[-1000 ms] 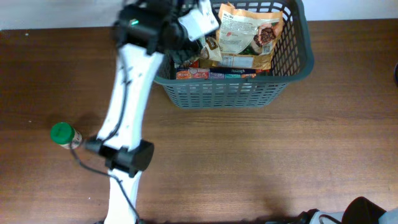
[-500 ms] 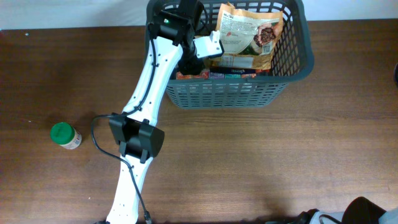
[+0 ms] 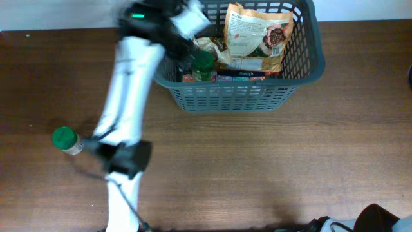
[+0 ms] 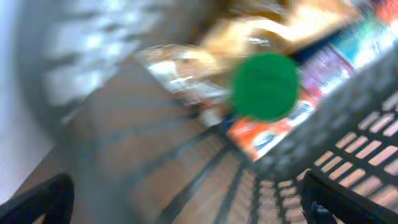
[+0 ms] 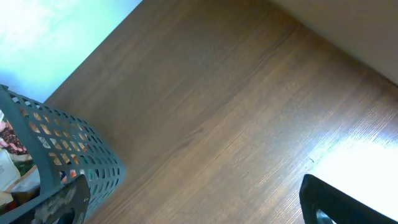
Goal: Pack container
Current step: 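Move the left gripper down onto the front green-lidded jar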
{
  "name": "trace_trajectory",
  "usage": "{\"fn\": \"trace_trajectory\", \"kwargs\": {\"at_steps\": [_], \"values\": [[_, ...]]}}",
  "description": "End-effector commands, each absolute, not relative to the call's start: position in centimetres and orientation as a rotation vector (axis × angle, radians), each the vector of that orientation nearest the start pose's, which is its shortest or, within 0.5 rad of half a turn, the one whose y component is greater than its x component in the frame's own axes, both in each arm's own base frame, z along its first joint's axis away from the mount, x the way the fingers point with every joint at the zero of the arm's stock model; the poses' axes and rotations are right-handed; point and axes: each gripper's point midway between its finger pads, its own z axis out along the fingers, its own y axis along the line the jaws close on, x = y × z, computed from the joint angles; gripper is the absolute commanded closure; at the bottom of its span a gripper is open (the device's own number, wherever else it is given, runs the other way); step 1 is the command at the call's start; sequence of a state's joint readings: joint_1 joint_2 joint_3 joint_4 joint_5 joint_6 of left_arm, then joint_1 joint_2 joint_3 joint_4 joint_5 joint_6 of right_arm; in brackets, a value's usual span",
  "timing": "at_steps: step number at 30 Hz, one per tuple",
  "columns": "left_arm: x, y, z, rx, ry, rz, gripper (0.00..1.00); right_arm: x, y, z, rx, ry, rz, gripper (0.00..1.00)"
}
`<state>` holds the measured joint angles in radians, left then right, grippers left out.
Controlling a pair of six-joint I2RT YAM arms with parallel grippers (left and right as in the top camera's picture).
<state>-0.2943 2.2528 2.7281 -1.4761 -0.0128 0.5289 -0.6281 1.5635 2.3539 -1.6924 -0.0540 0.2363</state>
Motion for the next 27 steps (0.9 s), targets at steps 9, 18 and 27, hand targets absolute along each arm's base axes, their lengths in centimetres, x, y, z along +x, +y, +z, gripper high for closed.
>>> {"fn": "trace_trajectory", "kwargs": {"at_steps": [9,18,27], "values": [[42.4,11.7,33.6,-0.16,2.553,0.076,0.01,24.7,-16.9,40.0,1.031,2.254,-0.088,0.01],[37.1,17.5,17.6,-0.498,3.047,-0.095,0.0,24.7,-16.9,40.0,1.031,2.254,-0.088,0.01],[34.2,18.8,8.5,-0.554,3.209,-0.016,0.0,24.7,-16.9,40.0,1.031,2.254,-0.088,0.01]]}}
